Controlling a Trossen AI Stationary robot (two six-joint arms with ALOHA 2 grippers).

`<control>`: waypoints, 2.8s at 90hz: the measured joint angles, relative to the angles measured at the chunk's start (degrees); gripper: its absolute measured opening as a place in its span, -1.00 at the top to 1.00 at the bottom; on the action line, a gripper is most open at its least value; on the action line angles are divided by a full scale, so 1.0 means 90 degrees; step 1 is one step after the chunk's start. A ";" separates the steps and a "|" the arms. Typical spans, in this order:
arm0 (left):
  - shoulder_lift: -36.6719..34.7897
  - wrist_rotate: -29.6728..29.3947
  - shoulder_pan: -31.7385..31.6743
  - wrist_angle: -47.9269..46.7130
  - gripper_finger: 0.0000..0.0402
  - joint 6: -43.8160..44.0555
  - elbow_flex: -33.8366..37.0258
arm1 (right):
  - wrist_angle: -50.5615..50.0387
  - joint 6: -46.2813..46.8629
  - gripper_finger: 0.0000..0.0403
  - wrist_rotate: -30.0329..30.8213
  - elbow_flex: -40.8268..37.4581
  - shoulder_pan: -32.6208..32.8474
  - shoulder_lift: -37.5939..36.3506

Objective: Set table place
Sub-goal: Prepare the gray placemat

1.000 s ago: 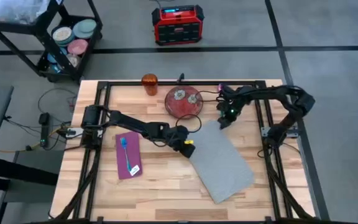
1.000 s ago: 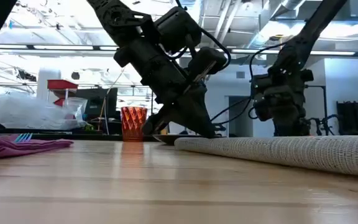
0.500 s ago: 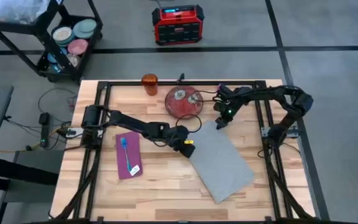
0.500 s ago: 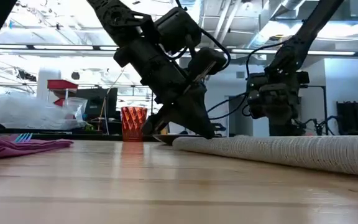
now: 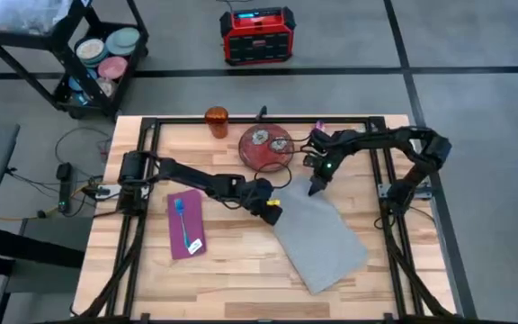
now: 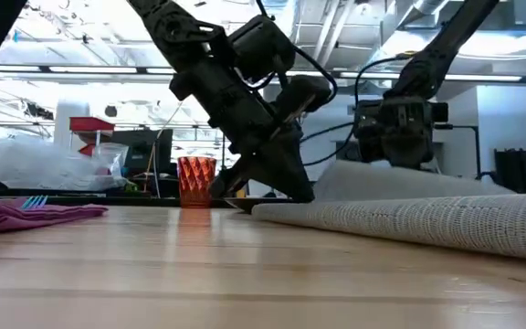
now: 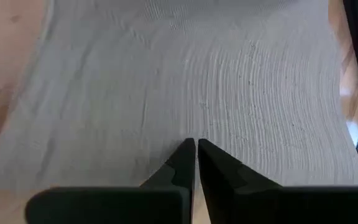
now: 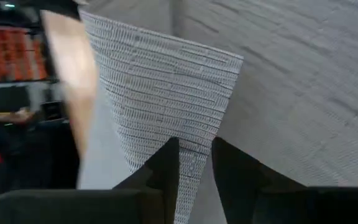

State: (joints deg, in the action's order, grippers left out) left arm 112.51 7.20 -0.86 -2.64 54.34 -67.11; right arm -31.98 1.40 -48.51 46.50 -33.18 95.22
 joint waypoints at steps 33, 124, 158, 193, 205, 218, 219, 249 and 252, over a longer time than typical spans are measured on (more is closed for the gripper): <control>0.0000 -0.0070 -0.0114 -0.0004 0.99 -0.0016 0.0000 | -0.0232 0.0051 0.97 -0.0582 0.0801 0.0760 -0.0002; -0.3531 0.0554 0.0072 -0.4265 0.99 -0.1132 -0.1253 | -0.0408 0.1773 1.00 0.0253 0.2858 0.2954 -0.0666; -0.4579 -0.1826 0.1109 -0.5262 0.99 -0.0109 -0.1244 | 0.3029 0.3683 1.00 0.0063 0.2859 0.3825 0.0283; -0.3982 -0.1835 0.1851 -0.5651 0.99 0.0213 -0.1217 | 0.4005 0.3645 0.85 -0.1787 0.4276 0.4214 0.1906; -0.3794 -0.1838 0.2090 -0.5763 0.99 0.0328 -0.1211 | 0.3993 0.3732 0.68 -0.2031 0.4992 0.4274 0.2461; -0.3599 -0.1861 0.2337 -0.5821 0.99 0.0438 -0.1223 | 0.3916 0.3981 0.61 -0.2205 0.5445 0.4451 0.2854; -0.3580 -0.1860 0.2350 -0.5824 0.99 0.0447 -0.1222 | 0.3916 0.3990 0.61 -0.2223 0.5463 0.4470 0.2884; -0.3206 -0.2131 0.2618 -0.5836 0.99 0.0579 -0.1222 | 0.1123 0.2499 0.65 -0.2439 0.5550 0.3961 0.2642; -0.3206 -0.2134 0.2618 -0.5833 0.99 0.0578 -0.1222 | 0.0307 0.2001 0.65 -0.2371 0.5552 0.3775 0.2551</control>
State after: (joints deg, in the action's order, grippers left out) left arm 83.66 -12.01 22.70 -55.14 59.54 -78.11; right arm -29.21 19.41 -69.85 96.47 0.79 118.18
